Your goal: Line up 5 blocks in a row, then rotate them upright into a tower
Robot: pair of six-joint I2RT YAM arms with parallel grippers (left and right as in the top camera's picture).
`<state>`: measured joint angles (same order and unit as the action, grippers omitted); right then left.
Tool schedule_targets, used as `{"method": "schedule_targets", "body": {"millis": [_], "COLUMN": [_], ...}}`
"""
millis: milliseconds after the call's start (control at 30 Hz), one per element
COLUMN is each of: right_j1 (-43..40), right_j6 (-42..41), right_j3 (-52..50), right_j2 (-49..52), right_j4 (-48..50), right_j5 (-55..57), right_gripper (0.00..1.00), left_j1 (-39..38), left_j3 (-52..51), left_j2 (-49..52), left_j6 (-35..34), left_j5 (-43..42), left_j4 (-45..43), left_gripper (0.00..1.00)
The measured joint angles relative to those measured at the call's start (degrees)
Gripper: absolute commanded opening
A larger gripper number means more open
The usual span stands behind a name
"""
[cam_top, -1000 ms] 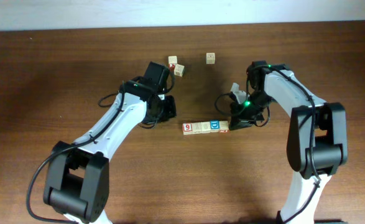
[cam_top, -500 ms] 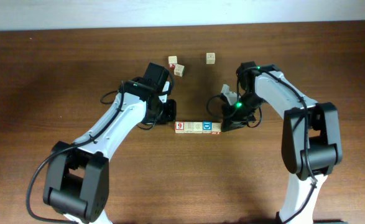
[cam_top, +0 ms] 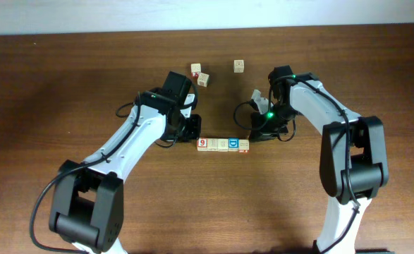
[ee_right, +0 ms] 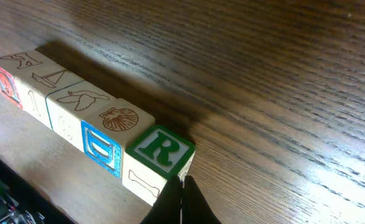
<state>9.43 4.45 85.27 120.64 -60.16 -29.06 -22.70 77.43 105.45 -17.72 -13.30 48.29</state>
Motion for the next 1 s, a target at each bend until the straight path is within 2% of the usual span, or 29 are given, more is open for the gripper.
{"method": "schedule_targets", "body": {"millis": [133,333,533,700,1000], "right_j1": [-1.44,-9.09,-9.18,-9.18,-9.18], "right_j6": [0.02,2.51,4.98,4.98,4.96], "right_j3": [0.17,0.48,-3.08,-5.29,-5.31], "right_j2": [-0.02,-2.54,-2.64,-2.64,-2.64], "right_j4": [-1.79,-4.33,0.44,2.45,2.56], "right_j5": [-5.16,-8.11,-11.19,-12.68,-12.87], "right_gripper": [0.04,0.04,0.04,0.04,0.04], "left_j1": [0.00,2.80,7.30,7.80,7.89], "left_j3": [0.00,-2.73,-6.73,-7.91,-8.02], "left_j2": [0.02,0.02,0.02,2.82,7.78], "left_j6": [2.34,4.87,7.63,7.85,7.85], "left_j5": [-0.02,-3.06,-15.23,-19.15,-19.96], "left_j4": [0.17,-3.39,-9.35,-11.26,-13.86], "left_gripper": [0.00,0.00,0.00,0.00,0.00]}}
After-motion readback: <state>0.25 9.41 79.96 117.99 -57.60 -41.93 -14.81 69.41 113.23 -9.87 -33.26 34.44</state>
